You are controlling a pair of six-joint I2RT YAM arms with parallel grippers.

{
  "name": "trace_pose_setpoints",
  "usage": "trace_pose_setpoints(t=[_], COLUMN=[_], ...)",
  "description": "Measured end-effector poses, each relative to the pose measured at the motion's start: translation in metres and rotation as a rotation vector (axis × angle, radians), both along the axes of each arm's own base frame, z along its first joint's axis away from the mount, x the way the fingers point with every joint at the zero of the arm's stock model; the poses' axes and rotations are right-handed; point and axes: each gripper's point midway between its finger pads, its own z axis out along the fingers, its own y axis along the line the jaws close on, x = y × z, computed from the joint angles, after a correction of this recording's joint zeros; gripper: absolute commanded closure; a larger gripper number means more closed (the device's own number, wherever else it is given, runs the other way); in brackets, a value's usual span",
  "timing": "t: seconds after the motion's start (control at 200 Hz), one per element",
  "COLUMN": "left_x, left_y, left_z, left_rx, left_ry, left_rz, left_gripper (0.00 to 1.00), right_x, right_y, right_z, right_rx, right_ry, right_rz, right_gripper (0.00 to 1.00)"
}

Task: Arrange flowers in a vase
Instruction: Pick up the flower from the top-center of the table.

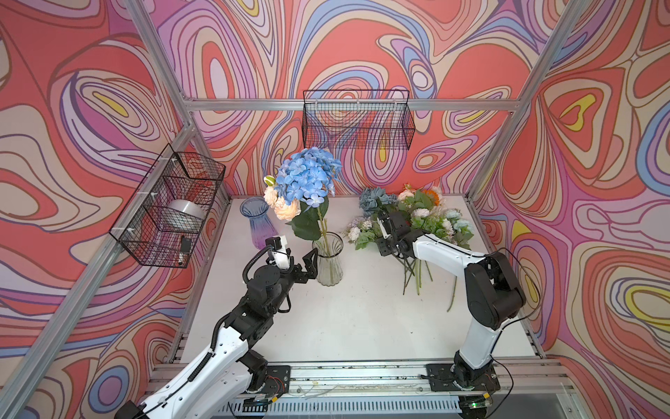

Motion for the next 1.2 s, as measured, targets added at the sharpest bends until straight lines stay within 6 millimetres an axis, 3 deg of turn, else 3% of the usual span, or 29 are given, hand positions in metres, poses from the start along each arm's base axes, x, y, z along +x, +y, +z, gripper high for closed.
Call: trace_pose_setpoints(t=[0.326,0.576,0.816,1.012,1.197], left_x=[0.006,0.006,0.007,0.007,0.007], left_y=[0.0,0.001,0.002,0.002,0.003], left_z=[0.001,0.002,0.003,0.004,0.004], left_rx=[-0.013,-0.013,-0.015,-0.015,-0.015], left_ry=[-0.017,-0.019,-0.024,-0.025,-0.027], left_rz=[0.02,0.026,0.03,0.032,0.037], left_gripper=[0.01,0.01,0.02,0.01,0.01], right_x=[0.006,0.007,0.005,-0.007,-0.006], right_y=[-0.007,-0.01,-0.006,0.001,0.023], right_z=[-0.049,-0.057,-0.056,-0.031,0.036], right_rx=[-0.102,-0.128,-0.115,-0.028,0.174], right_ry=[0.131,0.16,0.164,0.117,-0.059], right_rz=[0.045,0.064,0.093,0.121,0.143], right_gripper=[0.58,1.0,1.0,1.0,1.0])
